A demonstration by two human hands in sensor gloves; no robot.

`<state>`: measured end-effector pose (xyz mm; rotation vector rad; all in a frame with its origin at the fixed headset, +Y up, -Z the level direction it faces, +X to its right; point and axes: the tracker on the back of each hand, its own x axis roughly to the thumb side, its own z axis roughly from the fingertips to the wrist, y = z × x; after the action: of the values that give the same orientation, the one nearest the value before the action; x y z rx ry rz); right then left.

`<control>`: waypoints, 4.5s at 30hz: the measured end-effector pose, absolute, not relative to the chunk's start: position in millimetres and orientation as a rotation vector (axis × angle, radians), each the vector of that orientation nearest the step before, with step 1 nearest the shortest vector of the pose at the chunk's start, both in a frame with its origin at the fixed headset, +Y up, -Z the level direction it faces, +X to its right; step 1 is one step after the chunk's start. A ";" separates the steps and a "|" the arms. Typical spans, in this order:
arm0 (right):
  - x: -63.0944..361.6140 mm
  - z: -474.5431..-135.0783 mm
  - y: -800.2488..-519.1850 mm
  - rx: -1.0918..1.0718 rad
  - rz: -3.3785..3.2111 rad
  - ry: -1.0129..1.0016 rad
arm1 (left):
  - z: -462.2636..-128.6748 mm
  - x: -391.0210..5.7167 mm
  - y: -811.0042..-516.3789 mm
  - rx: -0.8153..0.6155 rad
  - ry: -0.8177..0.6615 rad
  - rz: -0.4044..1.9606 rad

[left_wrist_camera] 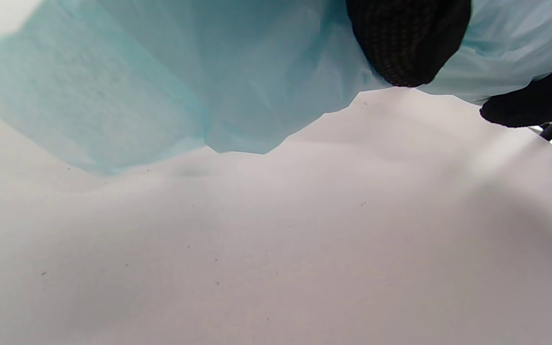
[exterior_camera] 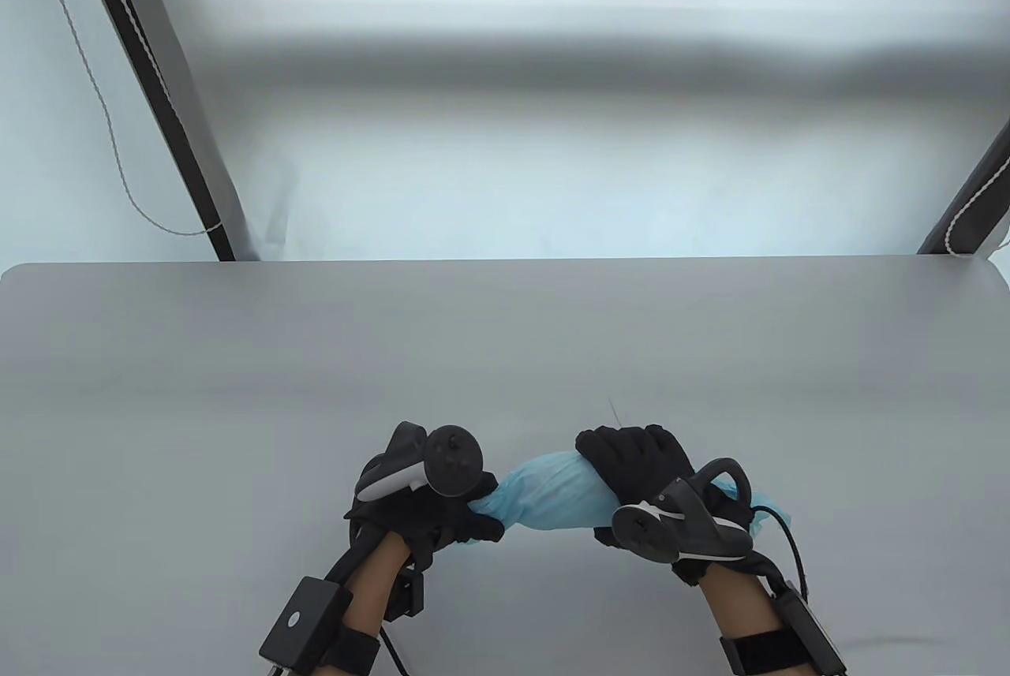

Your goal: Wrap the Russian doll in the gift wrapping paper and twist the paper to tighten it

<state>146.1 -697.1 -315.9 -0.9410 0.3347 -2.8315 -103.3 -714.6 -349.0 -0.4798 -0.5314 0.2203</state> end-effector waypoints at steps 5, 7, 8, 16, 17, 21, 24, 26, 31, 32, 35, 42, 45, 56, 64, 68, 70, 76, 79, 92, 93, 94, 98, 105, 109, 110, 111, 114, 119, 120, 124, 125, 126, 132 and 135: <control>147.9 -316.6 -697.4 -0.927 -2.844 0.331 | -345.1 -97.6 -714.2 -0.369 -0.537 0.202; 147.9 -316.8 -697.1 -0.920 -2.845 0.323 | -342.4 -94.2 -715.6 -0.343 -0.537 0.166; 148.6 -317.4 -697.1 -0.909 -2.845 0.324 | -341.2 -92.0 -717.0 -0.330 -0.530 0.149; 160.2 -323.4 -698.4 -0.823 -2.905 0.303 | -336.3 -66.7 -716.4 -0.230 -0.452 -0.051; 160.5 -323.6 -698.4 -0.819 -2.904 0.301 | -337.4 -67.1 -715.6 -0.234 -0.448 -0.042; 160.2 -324.3 -698.5 -0.825 -2.904 0.288 | -340.8 -79.8 -709.1 -0.195 -0.425 0.006; 155.2 -322.5 -699.0 -0.848 -2.887 0.291 | -342.8 -84.6 -706.2 -0.171 -0.420 -0.017; 150.4 -319.7 -698.2 -0.851 -2.852 0.299 | -342.1 -83.2 -708.6 -0.181 -0.395 -0.081; 146.8 -316.8 -698.3 -0.848 -2.846 0.307 | -339.1 -80.3 -710.4 -0.076 -0.352 -0.109; 146.9 -316.5 -697.7 -0.844 -2.856 0.313 | -337.2 -80.1 -711.2 -0.019 -0.352 -0.114; 147.1 -315.0 -696.5 -0.846 -2.884 0.313 | -333.7 -78.1 -709.6 0.016 -0.374 -0.154; 148.2 -314.3 -696.4 -0.826 -2.917 0.304 | -340.5 -86.4 -717.3 -0.089 -0.382 0.006; 145.9 -313.6 -697.5 -0.832 -2.923 0.291 | -341.5 -87.6 -718.3 -0.141 -0.413 0.058; 152.0 -316.0 -700.3 -0.822 -2.924 0.266 | -340.8 -86.7 -724.4 -0.225 -0.503 0.126; 158.1 -320.4 -698.6 -0.781 -2.868 0.289 | -348.0 -103.0 -721.6 -0.423 -0.507 0.466; 160.6 -321.0 -696.2 -0.802 -2.880 0.304 | -354.9 -113.4 -719.4 -0.590 -0.458 0.720; 160.2 -320.2 -694.7 -0.820 -2.882 0.310 | -356.8 -118.7 -718.3 -0.605 -0.471 0.760; 158.4 -315.5 -688.7 -0.872 -2.846 0.364 | -358.3 -122.5 -724.7 -0.756 -0.473 0.745; 157.2 -314.6 -689.0 -0.887 -2.821 0.377 | -359.7 -119.5 -725.4 -0.695 -0.452 0.593; 153.5 -314.9 -694.4 -0.911 -2.810 0.329 | -348.4 -91.5 -728.3 -0.428 -0.483 0.133; 153.6 -315.5 -694.1 -0.911 -2.832 0.332 | -347.1 -91.1 -724.3 -0.349 -0.494 0.150; 153.9 -315.5 -693.5 -0.906 -2.848 0.336 | -346.3 -90.5 -723.1 -0.317 -0.486 0.172; 153.4 -314.0 -691.8 -0.889 -2.864 0.353 | -344.1 -88.0 -723.7 -0.247 -0.438 0.172; 151.0 -314.0 -692.6 -0.899 -2.916 0.334 | -346.6 -92.2 -730.1 -0.227 -0.401 0.185; 152.3 -314.7 -693.1 -0.891 -2.924 0.347 | -346.3 -95.3 -727.8 -0.169 -0.365 0.198; 153.4 -315.0 -692.3 -0.886 -2.933 0.356 | -346.1 -95.8 -726.0 -0.134 -0.347 0.196; 154.2 -315.0 -691.9 -0.882 -2.940 0.355 | -346.1 -96.0 -724.8 -0.118 -0.340 0.195; 154.7 -314.8 -692.5 -0.888 -2.937 0.349 | -346.5 -94.1 -720.9 -0.179 -0.346 0.159; 150.3 -315.9 -695.8 -0.895 -2.923 0.332 | -348.7 -93.5 -724.3 -0.142 -0.311 0.133; 148.6 -315.4 -696.1 -0.897 -2.920 0.329 | -348.3 -92.4 -724.1 -0.146 -0.325 0.128; 146.8 -313.8 -692.6 -0.888 -2.961 0.341 | -343.4 -83.7 -718.8 -0.045 -0.367 0.107; 147.3 -313.6 -691.8 -0.887 -2.959 0.343 | -341.9 -81.9 -718.2 -0.040 -0.380 0.096; 147.9 -313.6 -691.8 -0.885 -2.969 0.346 | -341.1 -80.7 -717.8 -0.027 -0.380 0.086; 153.4 -317.1 -692.5 -0.847 -3.013 0.323 | -339.7 -76.8 -716.5 0.015 -0.414 0.056; 158.9 -319.1 -691.8 -0.824 -3.030 0.309 | -339.8 -80.5 -717.3 -0.020 -0.454 0.093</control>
<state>158.9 -691.8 -319.1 -0.8237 0.3094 -3.0299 -80.5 -717.3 -339.8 -0.0202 -0.4538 0.0935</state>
